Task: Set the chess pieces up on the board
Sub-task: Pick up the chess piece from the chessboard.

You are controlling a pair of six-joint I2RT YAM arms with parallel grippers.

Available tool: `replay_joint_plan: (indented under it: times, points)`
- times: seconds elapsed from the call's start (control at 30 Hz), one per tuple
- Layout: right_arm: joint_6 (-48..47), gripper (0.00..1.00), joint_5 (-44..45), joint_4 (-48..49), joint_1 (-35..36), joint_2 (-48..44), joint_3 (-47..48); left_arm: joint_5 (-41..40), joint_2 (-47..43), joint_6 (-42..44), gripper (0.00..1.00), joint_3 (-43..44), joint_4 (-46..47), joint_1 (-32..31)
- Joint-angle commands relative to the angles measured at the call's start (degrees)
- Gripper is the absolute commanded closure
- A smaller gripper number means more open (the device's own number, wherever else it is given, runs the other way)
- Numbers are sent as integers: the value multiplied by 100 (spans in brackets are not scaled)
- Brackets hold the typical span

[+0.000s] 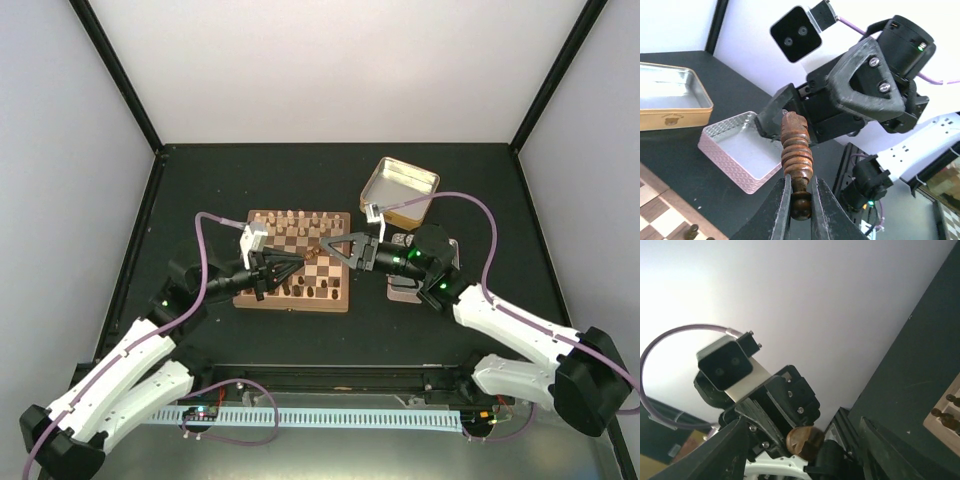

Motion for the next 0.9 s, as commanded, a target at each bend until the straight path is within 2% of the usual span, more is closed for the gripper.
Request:
replay_joint_plan:
  times: [0.0, 0.3, 0.7, 0.8, 0.87]
  points:
    - [-418, 43, -558, -435, -36, -39, 289, 561, 16, 148, 98, 288, -37, 30]
    - [-383, 71, -777, -658, -29, 23, 549, 532, 13, 174, 98, 301, -26, 30]
    - [-568, 94, -762, -1098, -33, 40, 707, -62, -8, 151, 99, 340, -159, 40]
    - [-991, 96, -347, -1688, -34, 17, 808, -435, -5, 179, 98, 373, -367, 46]
    - [-1576, 98, 187, -2501, -34, 8, 1006, -916, 10, 219, 98, 420, -667, 42]
